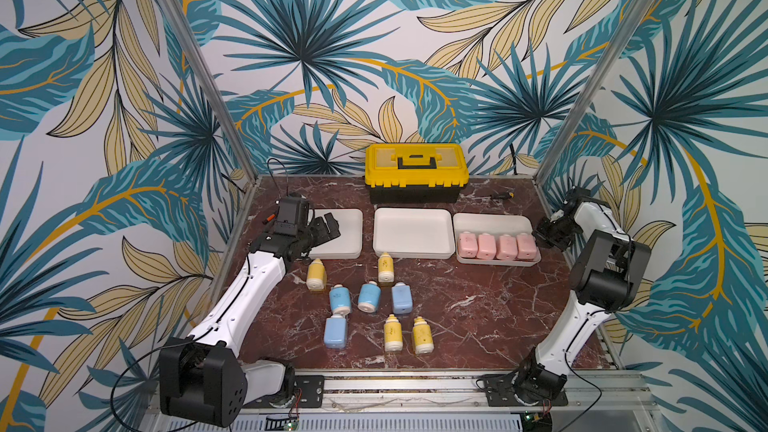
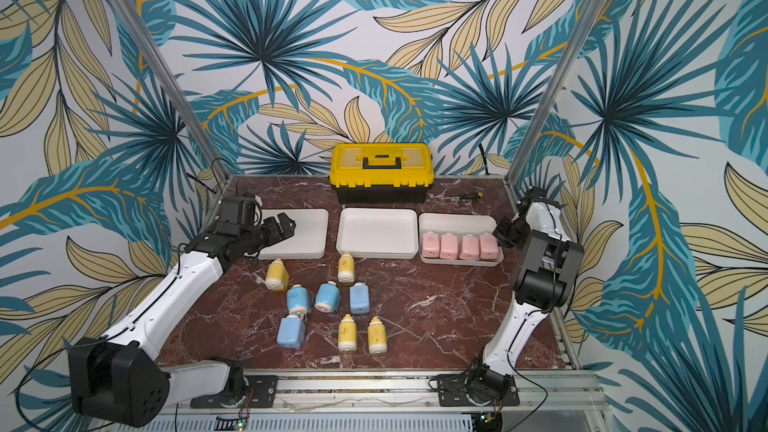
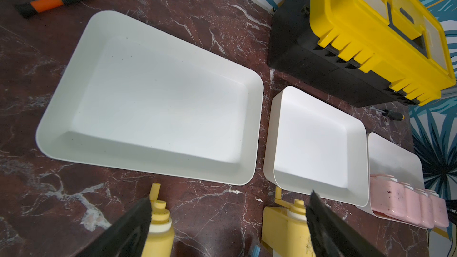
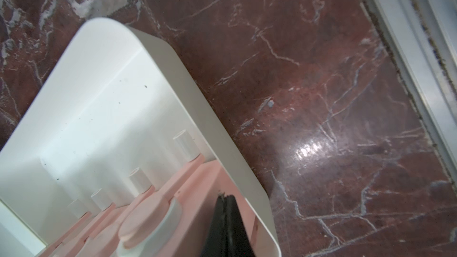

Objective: Place the pencil sharpeners by color into the storage box
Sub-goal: Adjust the pencil sharpener in the storage box.

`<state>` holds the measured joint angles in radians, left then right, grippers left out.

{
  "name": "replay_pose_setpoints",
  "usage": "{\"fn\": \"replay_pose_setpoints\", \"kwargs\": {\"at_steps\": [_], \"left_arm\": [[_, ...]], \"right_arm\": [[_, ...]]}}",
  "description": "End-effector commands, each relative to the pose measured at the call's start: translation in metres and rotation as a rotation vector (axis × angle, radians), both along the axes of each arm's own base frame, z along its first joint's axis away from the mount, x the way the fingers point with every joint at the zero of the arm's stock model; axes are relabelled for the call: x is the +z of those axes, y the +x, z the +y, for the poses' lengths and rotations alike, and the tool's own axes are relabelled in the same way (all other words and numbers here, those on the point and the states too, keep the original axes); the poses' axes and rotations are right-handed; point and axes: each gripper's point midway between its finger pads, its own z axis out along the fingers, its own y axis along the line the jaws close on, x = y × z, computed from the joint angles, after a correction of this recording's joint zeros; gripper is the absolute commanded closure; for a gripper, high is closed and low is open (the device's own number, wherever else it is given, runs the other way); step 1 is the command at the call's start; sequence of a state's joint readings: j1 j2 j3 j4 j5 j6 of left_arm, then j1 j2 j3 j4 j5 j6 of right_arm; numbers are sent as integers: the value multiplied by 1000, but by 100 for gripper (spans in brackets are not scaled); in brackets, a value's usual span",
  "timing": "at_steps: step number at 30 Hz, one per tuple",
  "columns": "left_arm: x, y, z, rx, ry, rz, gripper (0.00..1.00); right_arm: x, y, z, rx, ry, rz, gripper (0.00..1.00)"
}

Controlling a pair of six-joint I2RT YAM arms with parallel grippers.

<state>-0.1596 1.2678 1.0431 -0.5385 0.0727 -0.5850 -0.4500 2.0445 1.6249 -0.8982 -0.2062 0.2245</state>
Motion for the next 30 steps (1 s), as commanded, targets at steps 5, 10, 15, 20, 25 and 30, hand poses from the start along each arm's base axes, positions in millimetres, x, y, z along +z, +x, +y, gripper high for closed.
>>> {"fn": "replay_pose_setpoints", "kwargs": {"at_steps": [5,10,15,20,25,30], "left_arm": [[15,3,1,2,-13,-39,1],[16,2,1,4,-13,-43,1],[16,3,0,-4,-16,-41,1],[18,2,1,-1,-12,-48,1],[18,2,0,-2,-16,-48,1],[21,2,0,-4,-15,-53,0]], "right_arm": [[-22,-5,9,20,59,59,100],[-32,-11,15,13,94,92,100],[-41,-18,18,13,100,109,100],[-48,-15,22,13,133,104,100],[-45,-18,13,-15,81,115,100],[-16,-20,-8,-57,-53,85,100]]}}
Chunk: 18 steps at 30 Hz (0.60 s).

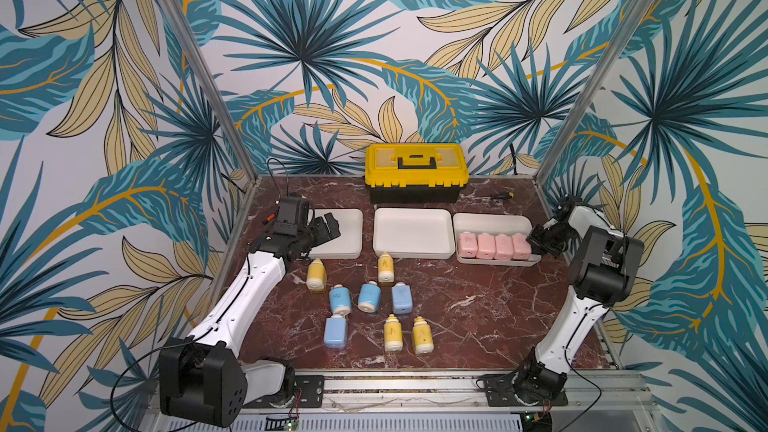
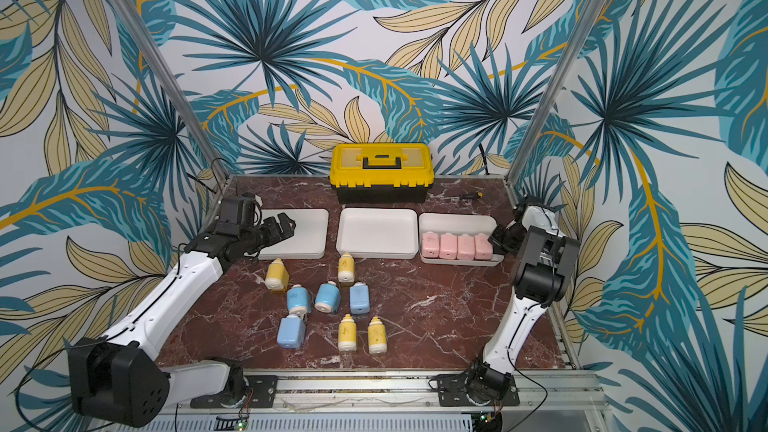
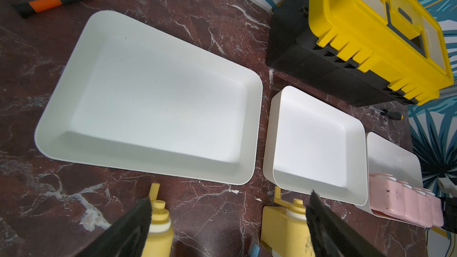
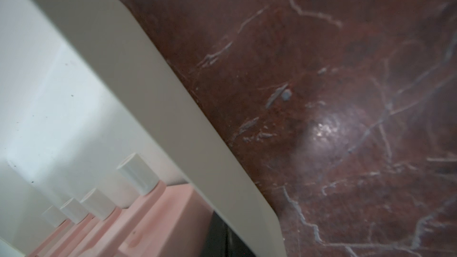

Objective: Place the pencil sharpeners by color into the storage box
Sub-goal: Adjust the pencil sharpener in the storage box.

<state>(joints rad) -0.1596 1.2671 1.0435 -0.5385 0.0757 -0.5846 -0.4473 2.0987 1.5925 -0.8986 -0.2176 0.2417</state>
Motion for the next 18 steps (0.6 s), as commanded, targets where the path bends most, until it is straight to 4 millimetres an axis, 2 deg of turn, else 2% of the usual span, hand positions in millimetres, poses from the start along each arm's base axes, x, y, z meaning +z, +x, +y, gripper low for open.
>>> {"fn": "replay_pose_setpoints", "kwargs": {"at_steps": [1,7,11,14,16,18], "left_arm": [[20,3,1,1,-12,-53,1],[22,2,2,-1,-8,-60,1],[26,1,0,-11,-10,-69,1],[30,1,-1,-23,-10,-81,1],[34,0,-2,-29,-16,-92,1],[39,-3,-2,-33,-19,-106,1]], "right_arm": [[22,-10,-20,-50,-135,7,100],[70,-16,-38,-84,-273,-47,100],[103,-20,-35,-84,-298,-102,100],[131,-26,-17,-64,-256,-170,95],[151,-32,8,-20,-217,-216,88],[169,-45,47,84,-225,-233,78]]}}
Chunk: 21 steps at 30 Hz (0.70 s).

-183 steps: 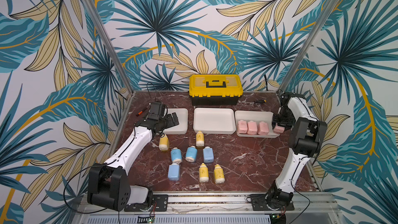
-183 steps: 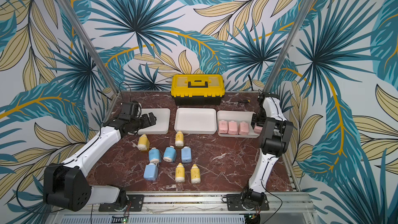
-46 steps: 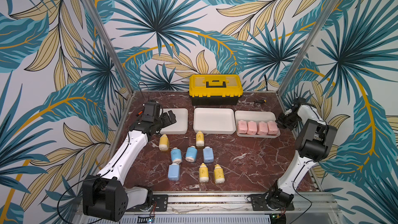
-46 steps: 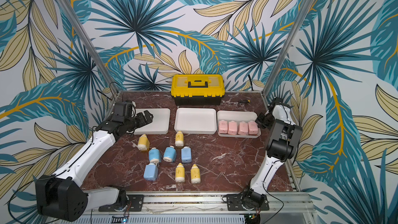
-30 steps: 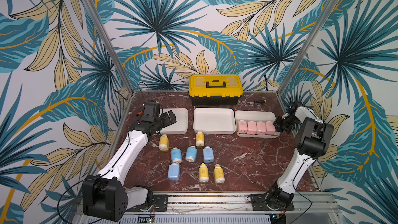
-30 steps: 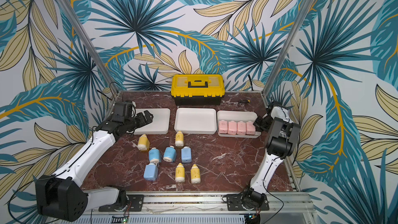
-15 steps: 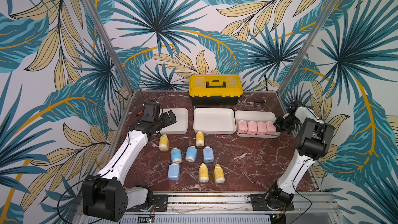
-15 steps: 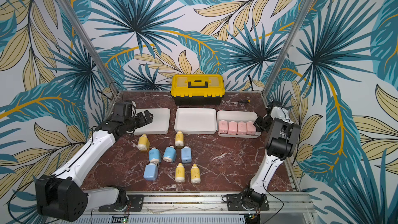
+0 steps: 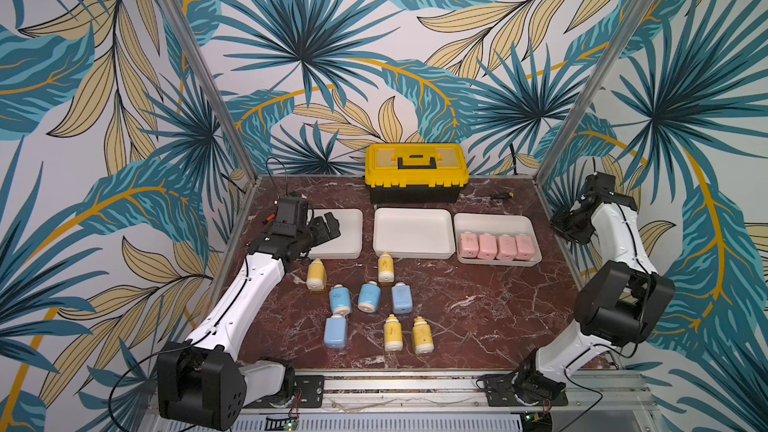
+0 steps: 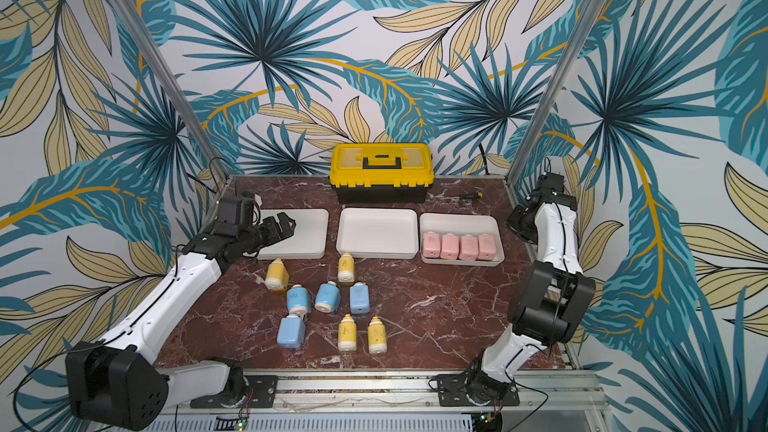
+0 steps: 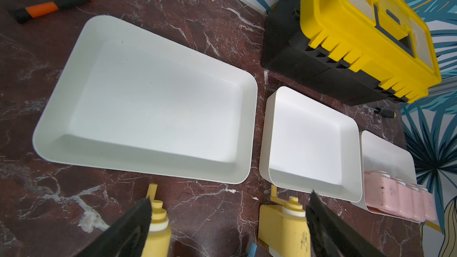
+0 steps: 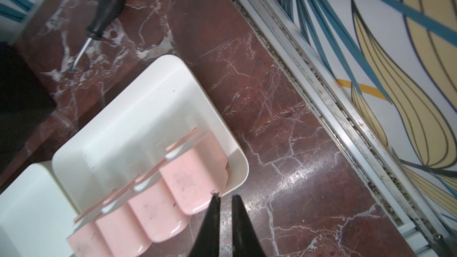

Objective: Place the pencil sharpeners by color into the storage box
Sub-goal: Adjust the pencil sharpener in the storage box.

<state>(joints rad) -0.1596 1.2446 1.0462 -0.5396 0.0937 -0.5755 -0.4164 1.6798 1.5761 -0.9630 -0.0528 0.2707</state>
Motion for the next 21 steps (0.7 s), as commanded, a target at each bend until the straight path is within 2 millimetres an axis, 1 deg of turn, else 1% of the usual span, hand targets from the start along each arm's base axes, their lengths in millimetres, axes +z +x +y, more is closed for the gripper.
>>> {"fn": "replay_pose_setpoints", "kwargs": {"at_steps": [1,3,4,6,8,11,12,15,17,20,21], "left_arm": [[31,-3,1,-13,-8,-89,1],[33,-7,4,-5,-2,-101,1],[34,-10,4,-4,-2,-105,1],[35,-15,5,-3,-4,-113,1],[34,-20,5,-3,-13,-114,1],[28,-26,6,6,-21,-104,1],[25,-28,6,8,-24,-98,1],[16,-31,7,15,-30,-78,1],[12,-34,7,21,-31,-70,1],[9,-37,11,37,-26,-68,1],[8,-38,11,42,-26,-69,1]], "right_arm": [[24,-29,72,174,22,30,73],[35,-45,119,287,8,44,64],[40,-53,136,307,23,41,60],[45,-68,177,369,78,21,53],[51,-82,205,415,85,7,49],[64,-102,238,486,54,28,43],[70,-108,250,520,44,34,40],[78,-120,284,601,6,64,34],[77,-124,311,640,-12,81,30],[62,-127,353,698,-21,130,24],[56,-128,363,716,-32,148,22]]}}
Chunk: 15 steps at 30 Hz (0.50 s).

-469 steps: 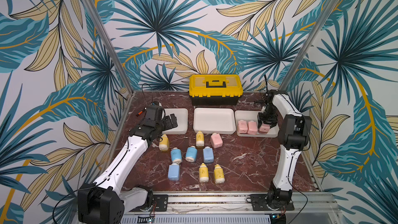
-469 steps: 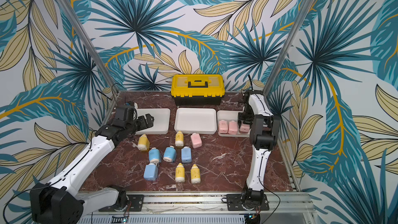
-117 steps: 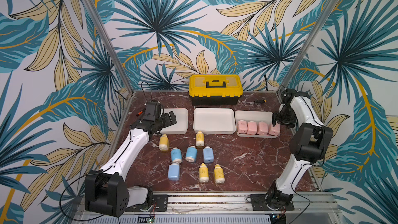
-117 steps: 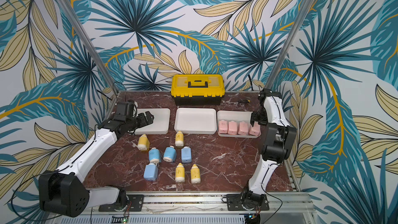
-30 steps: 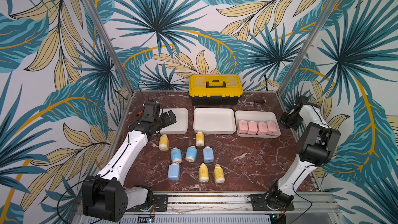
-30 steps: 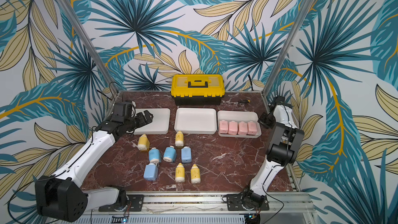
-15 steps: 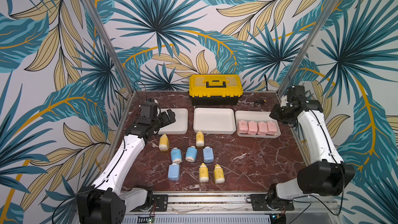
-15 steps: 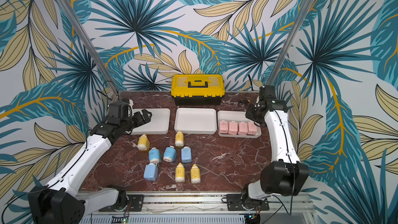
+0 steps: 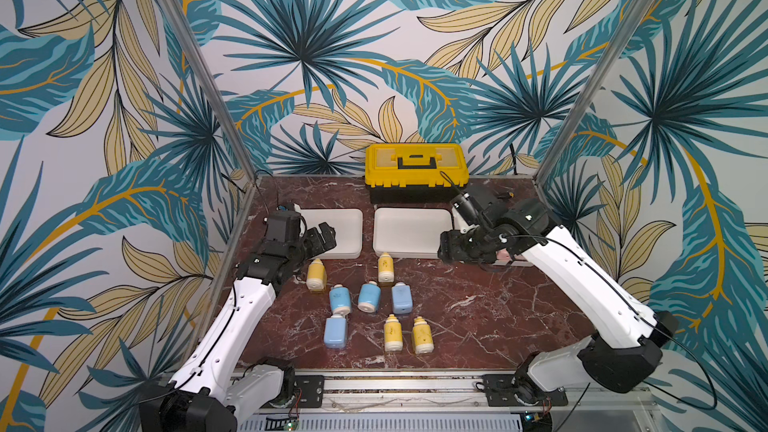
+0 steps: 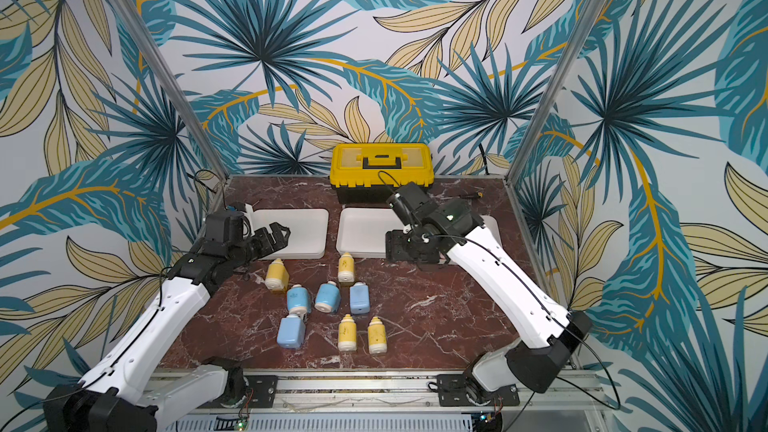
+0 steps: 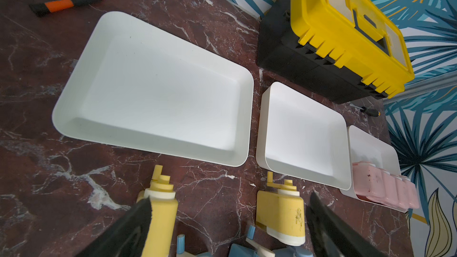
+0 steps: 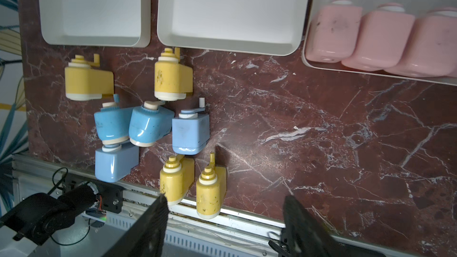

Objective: Place the pencil sharpeners by color into the storage box
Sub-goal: Adjust the pencil sharpener in the storage box, then pick up the pencil sharpener from the center of the board.

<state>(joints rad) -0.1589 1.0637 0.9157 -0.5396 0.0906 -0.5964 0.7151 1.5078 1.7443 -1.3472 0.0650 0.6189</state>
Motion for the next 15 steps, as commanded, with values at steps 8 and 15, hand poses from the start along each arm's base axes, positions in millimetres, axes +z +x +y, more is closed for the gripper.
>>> {"fn": "replay_pose_setpoints", "kwargs": {"at_steps": [8,15], "left_arm": [[15,-7,10,51,0,-54,1],[14,-6,10,49,-1,-50,1]], "right_arm": [[-81,-11,78,12,-105,176,16],[-130,-19,98,10,-118,259,15]]}}
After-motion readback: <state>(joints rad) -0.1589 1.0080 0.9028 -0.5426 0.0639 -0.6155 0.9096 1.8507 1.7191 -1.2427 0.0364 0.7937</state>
